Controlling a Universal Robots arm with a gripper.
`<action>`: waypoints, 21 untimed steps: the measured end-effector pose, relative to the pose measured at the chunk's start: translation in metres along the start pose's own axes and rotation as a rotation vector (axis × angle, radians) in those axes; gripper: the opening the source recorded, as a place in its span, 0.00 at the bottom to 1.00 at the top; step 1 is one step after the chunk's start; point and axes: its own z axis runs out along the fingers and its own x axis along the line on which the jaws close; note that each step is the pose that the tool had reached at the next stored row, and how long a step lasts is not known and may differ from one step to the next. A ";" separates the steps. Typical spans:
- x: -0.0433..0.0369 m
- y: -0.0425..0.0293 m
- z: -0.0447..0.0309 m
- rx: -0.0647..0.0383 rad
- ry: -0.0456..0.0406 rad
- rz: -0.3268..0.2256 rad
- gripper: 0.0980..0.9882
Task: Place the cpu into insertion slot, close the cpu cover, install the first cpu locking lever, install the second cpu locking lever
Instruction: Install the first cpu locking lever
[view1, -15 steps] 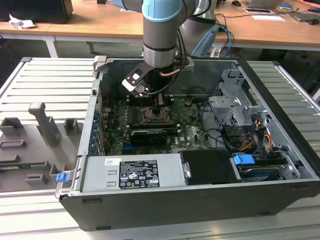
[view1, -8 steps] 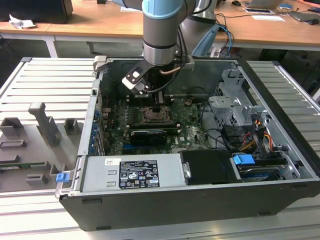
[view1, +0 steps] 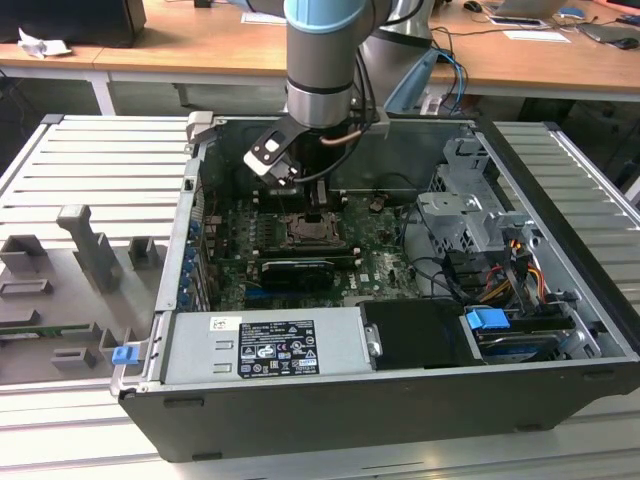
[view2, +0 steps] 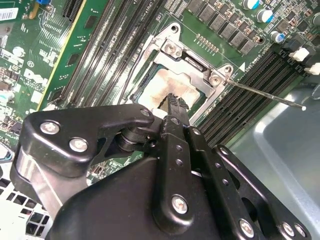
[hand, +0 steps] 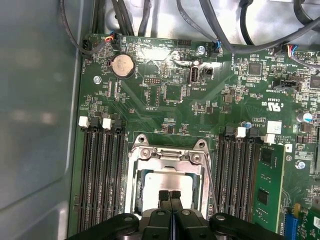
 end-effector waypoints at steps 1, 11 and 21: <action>0.0000 0.0000 -0.0010 0.000 -0.0002 0.000 0.01; 0.0007 0.0008 -0.0298 0.001 -0.0072 0.000 0.01; 0.0010 0.0011 -0.0452 0.001 -0.0076 -0.015 0.01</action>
